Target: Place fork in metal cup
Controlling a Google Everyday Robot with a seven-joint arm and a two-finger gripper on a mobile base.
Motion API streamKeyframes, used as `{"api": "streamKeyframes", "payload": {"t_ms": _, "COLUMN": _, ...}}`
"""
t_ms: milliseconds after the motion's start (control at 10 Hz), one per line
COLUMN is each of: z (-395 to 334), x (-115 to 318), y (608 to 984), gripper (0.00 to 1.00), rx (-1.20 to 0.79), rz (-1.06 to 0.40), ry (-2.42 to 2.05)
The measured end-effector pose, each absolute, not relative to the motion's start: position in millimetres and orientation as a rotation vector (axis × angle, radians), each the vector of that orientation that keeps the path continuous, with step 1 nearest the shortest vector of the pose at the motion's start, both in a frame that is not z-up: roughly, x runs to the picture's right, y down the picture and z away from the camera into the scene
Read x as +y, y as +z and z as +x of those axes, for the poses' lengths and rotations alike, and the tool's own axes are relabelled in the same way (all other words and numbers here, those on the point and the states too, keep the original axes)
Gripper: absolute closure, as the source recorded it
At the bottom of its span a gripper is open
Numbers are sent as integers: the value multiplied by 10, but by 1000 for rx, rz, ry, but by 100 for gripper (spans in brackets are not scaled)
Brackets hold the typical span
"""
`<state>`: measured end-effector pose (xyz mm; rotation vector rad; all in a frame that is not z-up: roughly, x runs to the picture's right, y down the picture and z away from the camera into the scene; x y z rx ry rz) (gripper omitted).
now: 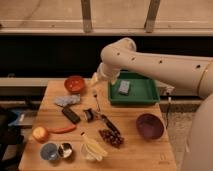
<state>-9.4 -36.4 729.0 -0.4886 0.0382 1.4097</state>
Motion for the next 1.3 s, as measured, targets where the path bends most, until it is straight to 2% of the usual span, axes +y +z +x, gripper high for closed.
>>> {"api": "streamKeyframes", "payload": {"t_ms": 600, "z": -56, "x": -345, "y": 7320, "gripper": 29, "rx": 46, "rz": -489, "ry": 1411}}
{"api": "streamKeyframes", "payload": {"t_ms": 1100, "z": -683, "x": 14, "y": 7898, "gripper": 29, "rx": 30, "rz": -597, "ry": 1323}}
{"api": "streamKeyframes", "payload": {"t_ms": 1300, "z": -727, "x": 206, "y": 8128, "gripper": 29, "rx": 33, "rz": -642, "ry": 1307}}
